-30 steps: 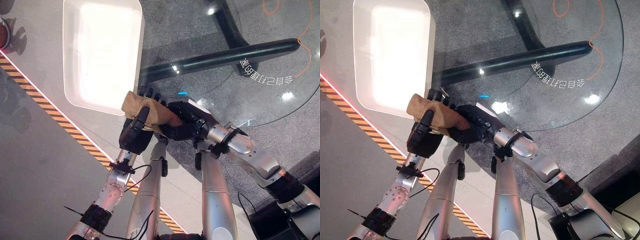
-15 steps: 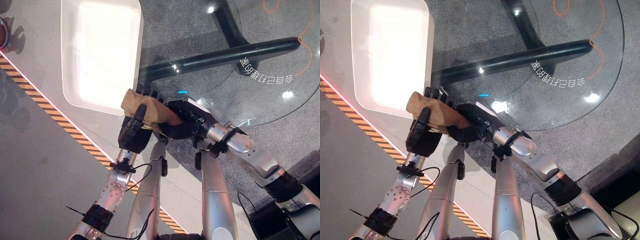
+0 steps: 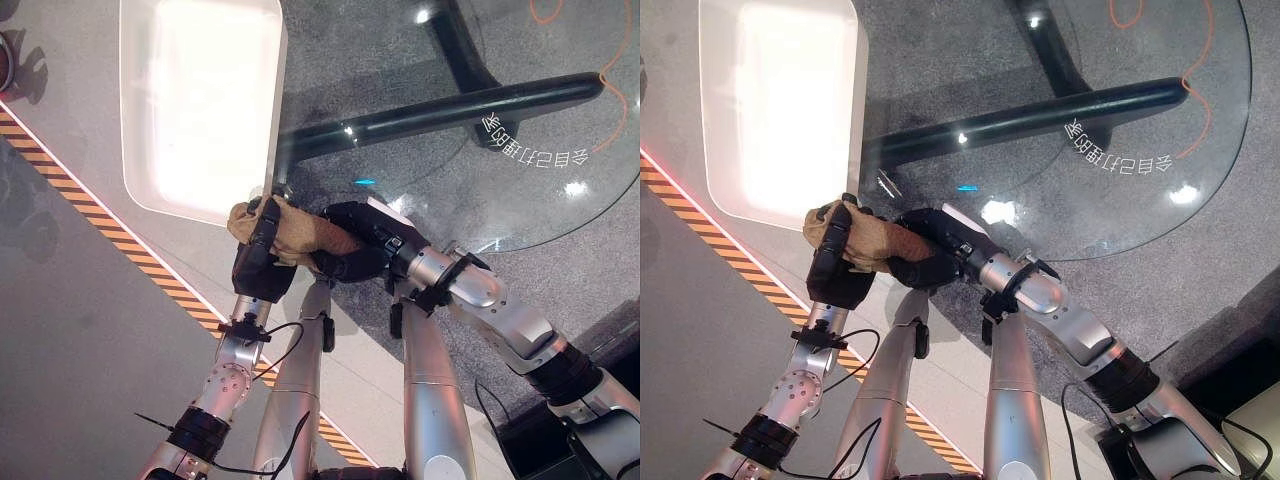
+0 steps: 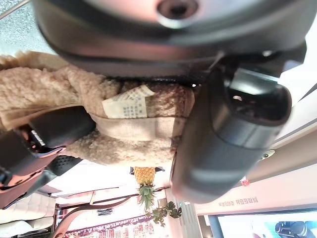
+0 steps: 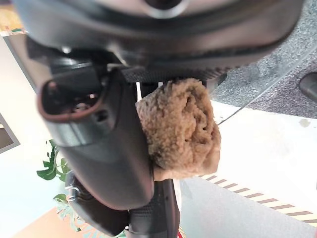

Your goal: Wipe the table with a cloth and put it in the basket.

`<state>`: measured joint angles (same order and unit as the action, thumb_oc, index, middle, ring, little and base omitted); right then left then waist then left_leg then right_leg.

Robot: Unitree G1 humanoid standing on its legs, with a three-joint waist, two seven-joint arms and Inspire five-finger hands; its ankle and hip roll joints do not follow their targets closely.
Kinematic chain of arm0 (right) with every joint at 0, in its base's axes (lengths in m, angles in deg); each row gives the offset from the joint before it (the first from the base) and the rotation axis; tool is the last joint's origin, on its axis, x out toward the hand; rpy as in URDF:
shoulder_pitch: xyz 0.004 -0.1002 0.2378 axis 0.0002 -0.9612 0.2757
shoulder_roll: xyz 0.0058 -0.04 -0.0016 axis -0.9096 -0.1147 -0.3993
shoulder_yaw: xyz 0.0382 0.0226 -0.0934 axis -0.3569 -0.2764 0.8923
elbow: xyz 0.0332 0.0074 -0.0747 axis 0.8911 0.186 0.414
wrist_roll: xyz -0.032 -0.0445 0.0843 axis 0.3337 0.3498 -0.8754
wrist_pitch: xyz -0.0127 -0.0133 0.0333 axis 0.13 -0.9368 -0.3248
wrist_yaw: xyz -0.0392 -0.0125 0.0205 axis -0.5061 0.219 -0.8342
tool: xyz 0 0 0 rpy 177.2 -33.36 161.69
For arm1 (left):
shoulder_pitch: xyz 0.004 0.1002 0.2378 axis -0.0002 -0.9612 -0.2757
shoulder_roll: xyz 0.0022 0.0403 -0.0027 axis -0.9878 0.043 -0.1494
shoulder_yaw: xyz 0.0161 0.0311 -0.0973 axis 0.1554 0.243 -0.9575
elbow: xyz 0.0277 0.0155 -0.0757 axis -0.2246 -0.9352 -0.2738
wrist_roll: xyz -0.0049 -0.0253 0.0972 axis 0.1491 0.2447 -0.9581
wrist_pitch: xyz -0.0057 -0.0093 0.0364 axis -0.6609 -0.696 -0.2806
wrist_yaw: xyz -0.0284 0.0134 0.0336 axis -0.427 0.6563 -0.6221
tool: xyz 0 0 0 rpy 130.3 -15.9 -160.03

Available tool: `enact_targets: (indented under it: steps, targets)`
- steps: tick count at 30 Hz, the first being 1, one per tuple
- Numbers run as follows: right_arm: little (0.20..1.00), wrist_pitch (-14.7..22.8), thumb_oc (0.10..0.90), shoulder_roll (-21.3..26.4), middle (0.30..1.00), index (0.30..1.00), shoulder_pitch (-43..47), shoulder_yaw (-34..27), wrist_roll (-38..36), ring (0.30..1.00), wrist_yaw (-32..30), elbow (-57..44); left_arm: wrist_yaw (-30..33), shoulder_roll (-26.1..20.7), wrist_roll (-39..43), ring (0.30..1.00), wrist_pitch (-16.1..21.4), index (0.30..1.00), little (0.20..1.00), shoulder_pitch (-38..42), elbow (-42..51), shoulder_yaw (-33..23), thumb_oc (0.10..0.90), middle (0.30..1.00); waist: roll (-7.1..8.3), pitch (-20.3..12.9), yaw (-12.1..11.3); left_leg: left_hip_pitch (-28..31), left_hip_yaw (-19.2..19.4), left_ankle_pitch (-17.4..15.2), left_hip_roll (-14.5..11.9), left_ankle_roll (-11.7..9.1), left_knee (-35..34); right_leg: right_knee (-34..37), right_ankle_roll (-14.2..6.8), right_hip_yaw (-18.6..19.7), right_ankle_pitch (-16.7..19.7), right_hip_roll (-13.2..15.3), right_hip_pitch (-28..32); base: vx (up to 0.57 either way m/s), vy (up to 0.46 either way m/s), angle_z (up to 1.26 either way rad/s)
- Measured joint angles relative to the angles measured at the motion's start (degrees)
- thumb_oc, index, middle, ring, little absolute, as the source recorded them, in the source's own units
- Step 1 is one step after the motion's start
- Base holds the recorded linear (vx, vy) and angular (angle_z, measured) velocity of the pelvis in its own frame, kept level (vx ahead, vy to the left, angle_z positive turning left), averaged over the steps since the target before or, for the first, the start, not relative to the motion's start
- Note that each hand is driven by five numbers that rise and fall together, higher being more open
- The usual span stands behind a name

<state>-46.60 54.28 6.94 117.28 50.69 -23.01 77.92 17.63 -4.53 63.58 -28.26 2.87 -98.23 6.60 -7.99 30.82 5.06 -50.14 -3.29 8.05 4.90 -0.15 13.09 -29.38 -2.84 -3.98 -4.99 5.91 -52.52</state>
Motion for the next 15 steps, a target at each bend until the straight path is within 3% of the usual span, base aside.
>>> enact_targets:
  steps: [11,12,13,15]
  targets:
    - [0.200,-0.21,0.100,-0.94,0.300,0.300,0.00,-0.19,1.21,0.300,0.01,-0.01,0.00,0.43,0.48,0.300,0.18,0.300,0.200,-0.06,0.00,-0.46,0.100,0.300,0.01,0.00,0.37,0.02,-0.41,-0.18,-0.05,-0.02,-0.02,-0.47,0.26,-0.12,-0.20,-0.14,-0.03,0.00,-0.003,0.01]
    - [0.787,-0.27,0.687,-1.07,0.804,0.804,0.00,-0.23,1.28,0.804,-0.03,-0.01,0.00,0.46,0.48,0.300,0.15,0.300,0.200,-0.05,0.00,-0.56,0.100,0.300,0.02,0.00,0.45,0.02,-0.40,-0.18,-0.04,-0.02,-0.02,-0.47,0.26,-0.12,-0.20,-0.14,-0.03,0.00,0.000,0.00]
    - [0.900,-0.26,0.800,-1.12,0.900,0.900,0.00,-0.23,1.29,0.900,-0.16,-0.01,0.00,0.48,0.48,0.300,0.13,0.300,0.200,-0.03,0.00,-0.62,0.100,0.300,0.02,0.00,0.56,0.02,-0.40,-0.16,-0.03,-0.04,-0.01,-0.47,0.26,-0.11,-0.20,-0.14,-0.03,0.00,0.000,0.00]
    - [0.900,-0.08,0.800,-1.29,0.900,0.900,-0.09,-0.40,1.27,0.900,-0.44,-0.01,0.00,0.50,0.48,0.300,0.10,0.300,0.200,-0.04,-0.01,-0.88,0.100,0.300,0.06,0.00,0.83,0.02,-0.41,-0.07,-0.02,-0.03,0.00,-0.46,0.26,-0.10,-0.20,-0.13,-0.03,0.00,0.000,0.00]
